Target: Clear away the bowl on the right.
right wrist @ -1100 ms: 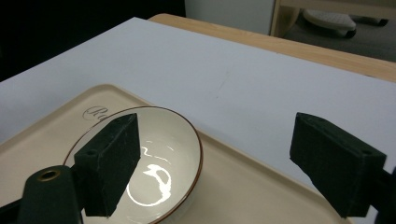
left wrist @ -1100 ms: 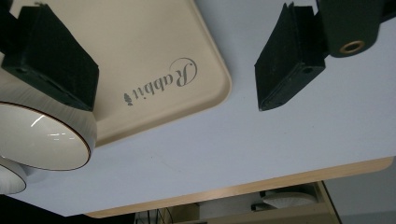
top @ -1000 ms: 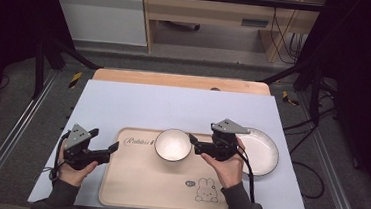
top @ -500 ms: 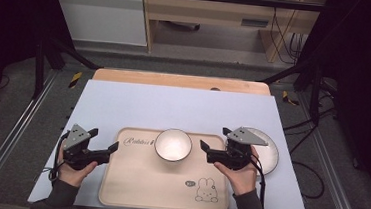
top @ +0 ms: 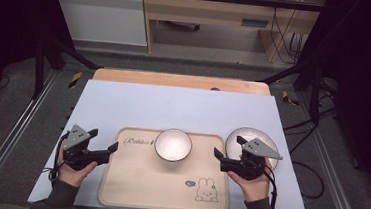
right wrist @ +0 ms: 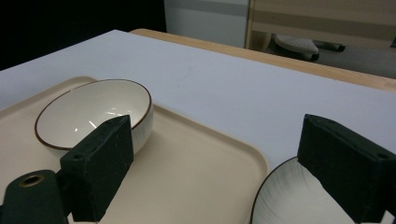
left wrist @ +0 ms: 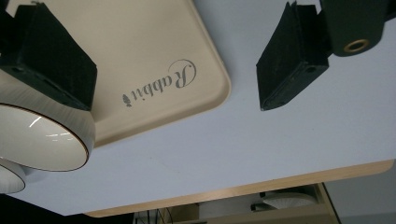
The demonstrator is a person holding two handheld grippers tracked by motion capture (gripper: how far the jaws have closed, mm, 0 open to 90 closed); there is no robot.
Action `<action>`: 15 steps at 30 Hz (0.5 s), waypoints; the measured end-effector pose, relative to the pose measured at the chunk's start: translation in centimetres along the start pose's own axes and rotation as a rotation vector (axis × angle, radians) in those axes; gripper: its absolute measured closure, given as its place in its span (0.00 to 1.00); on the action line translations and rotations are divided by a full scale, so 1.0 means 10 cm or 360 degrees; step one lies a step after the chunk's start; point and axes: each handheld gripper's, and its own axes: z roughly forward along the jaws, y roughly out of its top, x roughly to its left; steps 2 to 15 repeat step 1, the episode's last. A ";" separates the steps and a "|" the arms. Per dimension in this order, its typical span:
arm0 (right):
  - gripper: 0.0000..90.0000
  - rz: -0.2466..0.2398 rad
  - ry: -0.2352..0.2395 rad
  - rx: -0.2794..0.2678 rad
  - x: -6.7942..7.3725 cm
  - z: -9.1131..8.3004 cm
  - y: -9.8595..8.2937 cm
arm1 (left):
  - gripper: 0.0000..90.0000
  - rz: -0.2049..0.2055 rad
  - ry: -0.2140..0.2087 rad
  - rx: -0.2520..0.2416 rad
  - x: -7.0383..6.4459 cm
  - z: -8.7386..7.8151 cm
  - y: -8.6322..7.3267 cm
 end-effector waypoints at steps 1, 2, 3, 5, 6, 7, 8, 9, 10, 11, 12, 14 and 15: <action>0.12 -0.0006 -0.0007 -0.0001 -0.01 0.00 0.00 | 0.13 0.0002 0.0000 0.0000 0.00 0.00 0.00; 0.12 -0.0006 -0.0007 -0.0001 -0.01 0.00 0.00 | 0.13 0.0002 0.0000 0.0000 0.00 0.00 0.00; 0.12 -0.0006 -0.0007 -0.0001 -0.01 0.00 0.00 | 0.13 0.0002 0.0000 0.0000 0.00 0.00 0.00; 0.12 -0.0006 -0.0007 -0.0001 -0.01 0.00 0.00 | 0.13 0.0002 0.0000 0.0000 0.00 0.00 0.00; 0.12 -0.0006 -0.0007 -0.0001 -0.01 0.00 0.00 | 0.13 0.0002 0.0000 0.0000 0.00 0.00 0.00; 0.12 -0.0006 -0.0007 -0.0001 -0.01 0.00 0.00 | 0.13 0.0002 0.0000 0.0000 0.00 0.00 0.00; 0.12 -0.0006 -0.0007 -0.0001 -0.01 0.00 0.00 | 0.13 0.0002 0.0000 0.0000 0.00 0.00 0.00; 0.12 -0.0006 -0.0007 -0.0001 -0.01 0.00 0.00 | 0.13 0.0002 0.0000 0.0000 0.00 0.00 0.00; 0.12 -0.0006 -0.0007 -0.0001 -0.01 0.00 0.00 | 0.13 0.0002 0.0000 0.0000 0.00 0.00 0.00; 0.12 -0.0006 -0.0007 -0.0001 -0.01 0.00 0.00 | 0.13 0.0002 0.0000 0.0000 0.00 0.00 0.00; 0.12 -0.0006 -0.0007 -0.0001 -0.01 0.00 0.00 | 0.13 0.0002 0.0000 0.0000 0.00 0.00 0.00; 0.12 -0.0006 -0.0007 -0.0001 -0.01 0.00 0.00 | 0.13 0.0002 0.0000 0.0000 0.00 0.00 0.00; 0.12 -0.0006 -0.0007 -0.0001 -0.01 0.00 0.00 | 0.13 0.0002 0.0000 0.0000 0.00 0.00 0.00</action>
